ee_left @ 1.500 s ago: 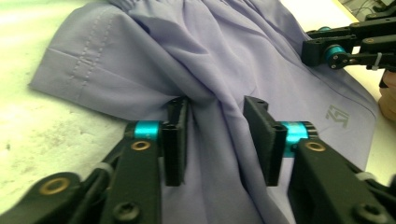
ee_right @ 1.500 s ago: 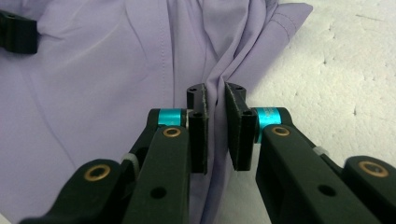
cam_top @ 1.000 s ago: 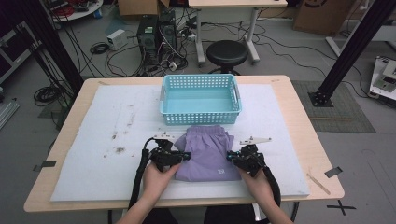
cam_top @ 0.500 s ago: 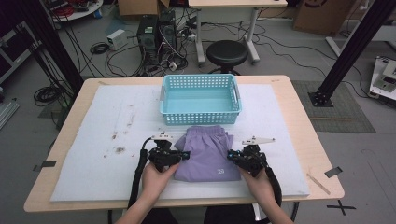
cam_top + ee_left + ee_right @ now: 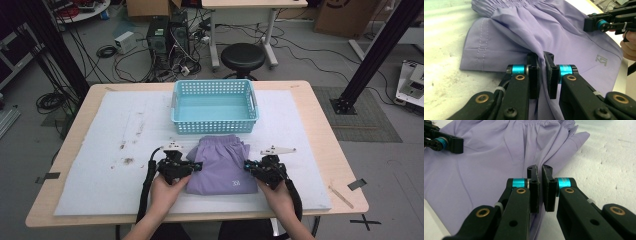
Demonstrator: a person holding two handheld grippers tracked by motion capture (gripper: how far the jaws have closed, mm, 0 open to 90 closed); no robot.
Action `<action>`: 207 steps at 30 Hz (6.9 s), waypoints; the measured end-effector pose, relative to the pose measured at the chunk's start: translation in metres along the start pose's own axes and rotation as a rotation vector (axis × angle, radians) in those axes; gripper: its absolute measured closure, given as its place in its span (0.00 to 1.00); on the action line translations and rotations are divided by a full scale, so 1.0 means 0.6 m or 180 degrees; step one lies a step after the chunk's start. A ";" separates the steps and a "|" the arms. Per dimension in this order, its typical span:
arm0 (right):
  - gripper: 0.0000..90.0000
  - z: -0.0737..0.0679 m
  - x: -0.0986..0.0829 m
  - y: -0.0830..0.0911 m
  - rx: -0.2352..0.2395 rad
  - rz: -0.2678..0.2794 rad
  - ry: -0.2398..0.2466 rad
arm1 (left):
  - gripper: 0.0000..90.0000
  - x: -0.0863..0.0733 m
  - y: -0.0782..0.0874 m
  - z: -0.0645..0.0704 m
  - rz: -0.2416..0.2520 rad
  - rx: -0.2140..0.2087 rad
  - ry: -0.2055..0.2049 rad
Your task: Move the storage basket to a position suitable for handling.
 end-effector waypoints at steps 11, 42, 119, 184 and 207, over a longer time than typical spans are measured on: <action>0.96 -0.004 0.001 0.010 0.0038 0.0061 0.0015 | 0.95 0.002 0.007 0.007 0.0053 -0.0008 -0.0054; 0.97 -0.040 0.070 0.089 0.0117 0.0568 0.0248 | 0.95 0.066 0.116 0.039 0.0510 0.0124 -0.0428; 0.73 0.128 0.360 -0.017 -0.0262 0.0622 0.0037 | 0.43 0.326 0.070 -0.198 0.0614 0.1062 -0.0435; 0.35 0.048 0.091 0.094 -0.0119 0.0967 0.0631 | 0.33 0.030 0.169 -0.025 0.0878 0.0703 -0.1059; 0.24 0.071 0.027 0.086 -0.0089 0.0881 0.0579 | 0.31 -0.017 0.147 -0.050 0.0832 0.0660 -0.0992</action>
Point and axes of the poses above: each handheld gripper's, and its own axes: y roughly backward along the jaws, x roughly out of its top, z roughly to its right, the point moved 5 cm from there along -y, roughly forward along the jaws, and after that the axes turned 13 degrees about -z, right-handed, at the moved point
